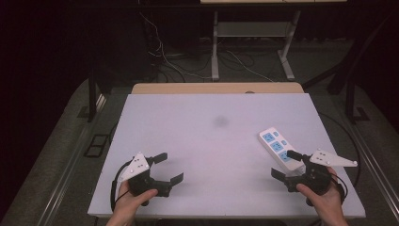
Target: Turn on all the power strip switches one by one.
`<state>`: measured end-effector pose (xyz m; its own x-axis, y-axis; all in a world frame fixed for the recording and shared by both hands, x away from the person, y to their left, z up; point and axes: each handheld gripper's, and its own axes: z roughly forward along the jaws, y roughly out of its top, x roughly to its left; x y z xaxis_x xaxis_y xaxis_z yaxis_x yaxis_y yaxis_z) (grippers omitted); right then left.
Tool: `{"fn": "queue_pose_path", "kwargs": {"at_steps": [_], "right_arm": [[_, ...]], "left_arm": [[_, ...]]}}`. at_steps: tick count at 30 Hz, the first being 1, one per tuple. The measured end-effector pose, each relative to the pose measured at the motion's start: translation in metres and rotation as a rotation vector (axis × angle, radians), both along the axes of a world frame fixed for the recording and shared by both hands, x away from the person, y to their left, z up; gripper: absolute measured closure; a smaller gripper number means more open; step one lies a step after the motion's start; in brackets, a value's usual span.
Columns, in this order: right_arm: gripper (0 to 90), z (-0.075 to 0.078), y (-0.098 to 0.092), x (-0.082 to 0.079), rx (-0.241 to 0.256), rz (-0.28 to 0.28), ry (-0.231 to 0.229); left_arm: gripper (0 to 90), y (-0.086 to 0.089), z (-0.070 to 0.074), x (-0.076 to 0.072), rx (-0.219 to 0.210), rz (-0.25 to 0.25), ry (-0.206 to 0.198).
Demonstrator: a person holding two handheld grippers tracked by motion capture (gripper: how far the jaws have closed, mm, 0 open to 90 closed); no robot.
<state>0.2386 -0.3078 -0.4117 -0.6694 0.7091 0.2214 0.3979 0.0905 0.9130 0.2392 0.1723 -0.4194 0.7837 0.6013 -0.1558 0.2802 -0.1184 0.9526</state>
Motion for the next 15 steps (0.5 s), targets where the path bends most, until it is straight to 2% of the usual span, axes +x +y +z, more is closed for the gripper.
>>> {"fn": "queue_pose_path", "kwargs": {"at_steps": [8, 11, 15], "right_arm": [[0.5, -0.0008, 0.0016, -0.0007, -0.001, 0.007, 0.013], [0.5, -0.0009, 0.0027, -0.0013, -0.008, 0.016, 0.020], [0.5, 0.0011, 0.0034, -0.0019, -0.009, 0.016, 0.020]], "left_arm": [[5.3, -0.0022, -0.0007, 0.0006, 0.007, -0.005, 0.008], [5.4, -0.0036, -0.0014, 0.0011, 0.035, -0.003, 0.009], [5.4, -0.0050, 0.0000, 0.0005, 0.027, -0.007, 0.009]]}}
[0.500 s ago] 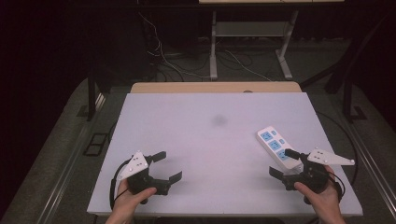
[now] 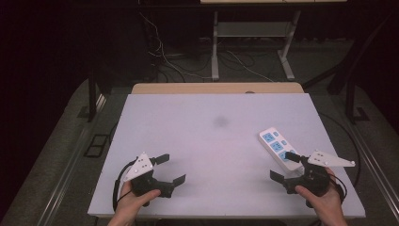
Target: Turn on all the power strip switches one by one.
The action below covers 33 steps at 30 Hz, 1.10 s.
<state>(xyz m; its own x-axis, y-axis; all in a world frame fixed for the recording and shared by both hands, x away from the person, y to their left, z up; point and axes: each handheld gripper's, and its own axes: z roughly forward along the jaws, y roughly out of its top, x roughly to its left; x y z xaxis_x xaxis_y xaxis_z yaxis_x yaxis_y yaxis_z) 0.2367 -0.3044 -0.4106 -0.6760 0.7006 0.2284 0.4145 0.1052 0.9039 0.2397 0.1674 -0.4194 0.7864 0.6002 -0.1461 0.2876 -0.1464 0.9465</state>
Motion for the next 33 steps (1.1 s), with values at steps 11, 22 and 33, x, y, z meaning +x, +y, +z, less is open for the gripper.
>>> {"fn": "queue_pose_path", "kwargs": {"at_steps": [11, 22, 33], "right_arm": [[0.5, 0.004, 0.001, 0.001, -0.020, 0.008, 0.012], [0.5, 0.018, -0.004, 0.005, -0.083, 0.028, 0.040], [0.5, 0.027, -0.015, 0.014, -0.128, 0.030, 0.052]], "left_arm": [[5.6, 0.000, 0.000, 0.001, -0.001, 0.008, 0.006], [6.3, -0.003, -0.003, 0.002, 0.015, 0.003, 0.015], [6.8, -0.001, -0.003, 0.001, 0.010, 0.009, 0.016]]}}
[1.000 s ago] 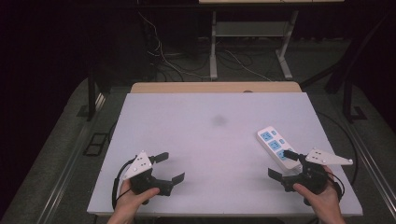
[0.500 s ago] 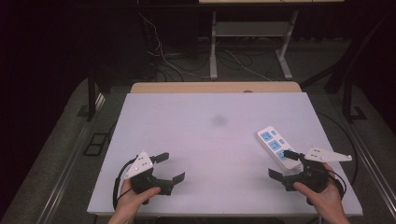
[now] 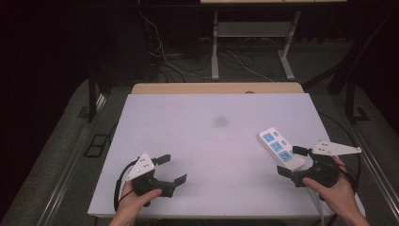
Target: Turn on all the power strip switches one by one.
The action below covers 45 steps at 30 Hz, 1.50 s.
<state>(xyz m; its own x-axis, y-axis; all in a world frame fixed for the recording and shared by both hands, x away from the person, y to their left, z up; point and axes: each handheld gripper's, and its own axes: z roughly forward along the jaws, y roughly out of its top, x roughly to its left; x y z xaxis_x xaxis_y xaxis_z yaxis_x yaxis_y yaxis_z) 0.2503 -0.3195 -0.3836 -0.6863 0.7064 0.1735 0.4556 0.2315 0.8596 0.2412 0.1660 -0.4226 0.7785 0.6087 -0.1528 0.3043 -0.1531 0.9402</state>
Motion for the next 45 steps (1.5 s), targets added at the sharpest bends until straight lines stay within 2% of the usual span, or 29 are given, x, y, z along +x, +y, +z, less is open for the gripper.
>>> {"fn": "queue_pose_path", "kwargs": {"at_steps": [10, 25, 26, 27, 28, 29, 31, 33, 37, 39, 45], "right_arm": [[0.5, 0.005, -0.011, 0.005, -0.023, -0.005, 0.013], [0.7, 0.016, -0.032, 0.021, -0.124, -0.006, 0.052], [7.9, 0.016, -0.033, 0.023, -0.132, -0.005, 0.054], [20.8, 0.017, -0.035, 0.024, -0.129, 0.005, 0.051], [22.8, 0.018, -0.037, 0.025, -0.119, 0.022, 0.053], [17.5, 0.019, -0.039, 0.027, -0.117, 0.019, 0.060], [24.0, 0.020, -0.041, 0.030, -0.132, 0.021, 0.070], [25.0, 0.021, -0.042, 0.033, -0.147, 0.026, 0.076], [34.2, 0.022, -0.043, 0.038, -0.185, 0.049, 0.098], [36.0, 0.022, -0.043, 0.041, -0.203, 0.056, 0.113], [46.2, 0.024, -0.042, 0.049, -0.246, 0.067, 0.121]], "left_arm": [[7.1, 0.001, 0.000, 0.000, -0.001, 0.008, 0.000], [7.7, 0.002, 0.000, 0.000, -0.005, 0.017, -0.001], [7.8, 0.002, -0.001, 0.000, -0.004, 0.018, -0.001], [7.8, 0.002, -0.001, 0.000, -0.003, 0.018, -0.001], [7.9, 0.002, -0.001, 0.000, -0.003, 0.018, -0.001], [7.9, 0.002, -0.001, 0.000, -0.004, 0.018, -0.001], [8.4, 0.002, -0.001, 0.000, -0.006, 0.019, -0.002], [8.5, 0.003, -0.001, 0.001, -0.007, 0.020, -0.005], [9.0, 0.003, -0.001, 0.001, -0.010, 0.024, -0.006], [9.1, 0.003, -0.001, 0.001, -0.012, 0.024, -0.006], [9.5, 0.004, -0.001, 0.001, -0.011, 0.024, -0.008]]}}
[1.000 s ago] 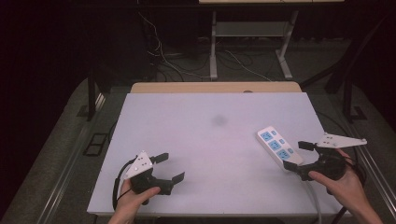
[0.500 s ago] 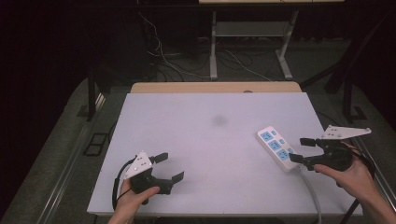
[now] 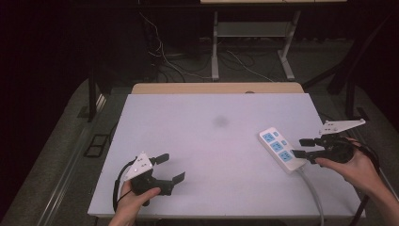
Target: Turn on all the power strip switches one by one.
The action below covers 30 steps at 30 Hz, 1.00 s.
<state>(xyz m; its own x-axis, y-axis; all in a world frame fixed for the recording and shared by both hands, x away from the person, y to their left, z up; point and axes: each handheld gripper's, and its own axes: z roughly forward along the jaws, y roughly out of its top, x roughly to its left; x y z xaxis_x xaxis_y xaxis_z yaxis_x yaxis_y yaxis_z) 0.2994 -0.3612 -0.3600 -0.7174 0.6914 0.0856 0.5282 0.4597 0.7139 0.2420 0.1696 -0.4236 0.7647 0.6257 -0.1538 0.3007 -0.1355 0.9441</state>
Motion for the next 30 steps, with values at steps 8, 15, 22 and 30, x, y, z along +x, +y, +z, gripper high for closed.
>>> {"fn": "queue_pose_path", "kwargs": {"at_steps": [8, 15, 22, 30], "right_arm": [[52.4, 0.001, 0.002, 0.008, -0.024, 0.003, 0.021], [60.1, 0.001, 0.001, 0.018, -0.029, -0.007, 0.054], [75.4, 0.004, -0.003, 0.025, -0.021, -0.022, 0.120], [89.7, 0.002, -0.011, 0.032, -0.033, -0.056, 0.158]], "left_arm": [[9.8, 0.000, 0.000, 0.000, -0.001, 0.000, -0.001], [10.1, 0.001, 0.000, 0.000, -0.001, 0.003, 0.000], [10.6, 0.001, 0.000, 0.000, -0.003, 0.004, -0.002], [11.4, 0.001, 0.000, 0.001, -0.008, 0.006, -0.001]]}}
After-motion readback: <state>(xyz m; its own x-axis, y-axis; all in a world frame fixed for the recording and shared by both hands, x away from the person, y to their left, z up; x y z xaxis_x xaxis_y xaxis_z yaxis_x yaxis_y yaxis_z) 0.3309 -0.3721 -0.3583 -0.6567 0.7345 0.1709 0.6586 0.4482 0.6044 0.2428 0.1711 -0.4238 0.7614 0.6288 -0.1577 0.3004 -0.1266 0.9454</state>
